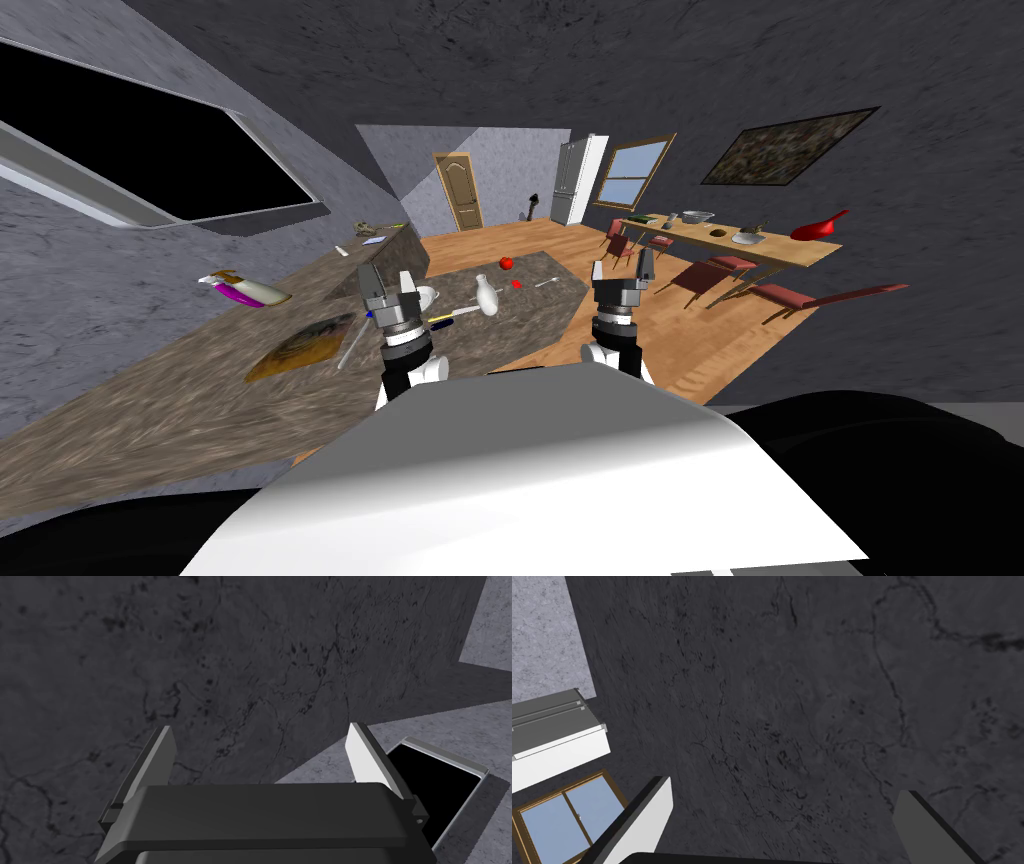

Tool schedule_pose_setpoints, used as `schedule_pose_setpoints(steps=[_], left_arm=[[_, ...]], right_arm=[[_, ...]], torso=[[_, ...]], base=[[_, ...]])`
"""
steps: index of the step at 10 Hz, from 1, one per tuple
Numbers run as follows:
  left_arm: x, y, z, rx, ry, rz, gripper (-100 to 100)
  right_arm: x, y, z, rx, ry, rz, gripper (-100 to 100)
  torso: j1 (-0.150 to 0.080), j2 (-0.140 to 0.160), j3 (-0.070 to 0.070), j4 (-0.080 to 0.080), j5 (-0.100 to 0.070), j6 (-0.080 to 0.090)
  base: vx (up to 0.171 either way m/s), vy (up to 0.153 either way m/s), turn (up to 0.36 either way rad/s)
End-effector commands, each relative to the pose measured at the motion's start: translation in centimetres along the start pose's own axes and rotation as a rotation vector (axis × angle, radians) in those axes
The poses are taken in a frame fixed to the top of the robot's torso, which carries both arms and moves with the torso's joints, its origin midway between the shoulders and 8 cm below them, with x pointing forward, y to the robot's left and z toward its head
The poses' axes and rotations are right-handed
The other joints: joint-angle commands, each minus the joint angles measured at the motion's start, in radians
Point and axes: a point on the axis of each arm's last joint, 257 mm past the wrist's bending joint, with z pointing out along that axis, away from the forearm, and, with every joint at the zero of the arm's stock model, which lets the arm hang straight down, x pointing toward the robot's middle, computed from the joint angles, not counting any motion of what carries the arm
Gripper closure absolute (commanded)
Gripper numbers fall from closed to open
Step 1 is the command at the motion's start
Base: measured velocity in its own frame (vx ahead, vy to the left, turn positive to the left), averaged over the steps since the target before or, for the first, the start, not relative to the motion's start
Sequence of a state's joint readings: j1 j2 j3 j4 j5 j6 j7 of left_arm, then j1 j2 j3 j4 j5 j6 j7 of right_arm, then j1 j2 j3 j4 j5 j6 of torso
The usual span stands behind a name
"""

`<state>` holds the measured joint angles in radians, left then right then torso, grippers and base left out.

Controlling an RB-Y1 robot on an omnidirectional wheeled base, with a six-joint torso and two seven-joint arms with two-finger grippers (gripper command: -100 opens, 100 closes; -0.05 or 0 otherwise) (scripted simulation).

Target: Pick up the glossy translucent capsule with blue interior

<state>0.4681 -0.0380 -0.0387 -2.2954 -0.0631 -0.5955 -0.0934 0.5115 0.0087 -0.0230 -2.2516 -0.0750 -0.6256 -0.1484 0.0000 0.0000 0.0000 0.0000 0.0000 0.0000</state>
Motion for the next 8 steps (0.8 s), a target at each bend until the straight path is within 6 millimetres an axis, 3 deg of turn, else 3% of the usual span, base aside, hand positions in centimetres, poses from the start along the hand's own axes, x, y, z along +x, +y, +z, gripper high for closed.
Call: schedule_pose_setpoints(steps=[1, 8], left_arm=[[0.2, 0.4, 0.0, -0.012, 0.029, 0.012, -100], [0.0, 4.1, -0.2, -0.151, 0.164, 0.093, -100]], right_arm=[[0.0, 0.0, 0.0, 0.000, 0.000, 0.000, 0], [0.0, 0.0, 0.0, 0.000, 0.000, 0.000, 0]], torso=[[0.000, 0.000, 0.000, 0.000, 0.000, 0.000], [-0.001, 0.000, 0.000, 0.000, 0.000, 0.000]], base=[[-0.001, -0.004, 0.020], [0.001, -0.012, 0.043]])
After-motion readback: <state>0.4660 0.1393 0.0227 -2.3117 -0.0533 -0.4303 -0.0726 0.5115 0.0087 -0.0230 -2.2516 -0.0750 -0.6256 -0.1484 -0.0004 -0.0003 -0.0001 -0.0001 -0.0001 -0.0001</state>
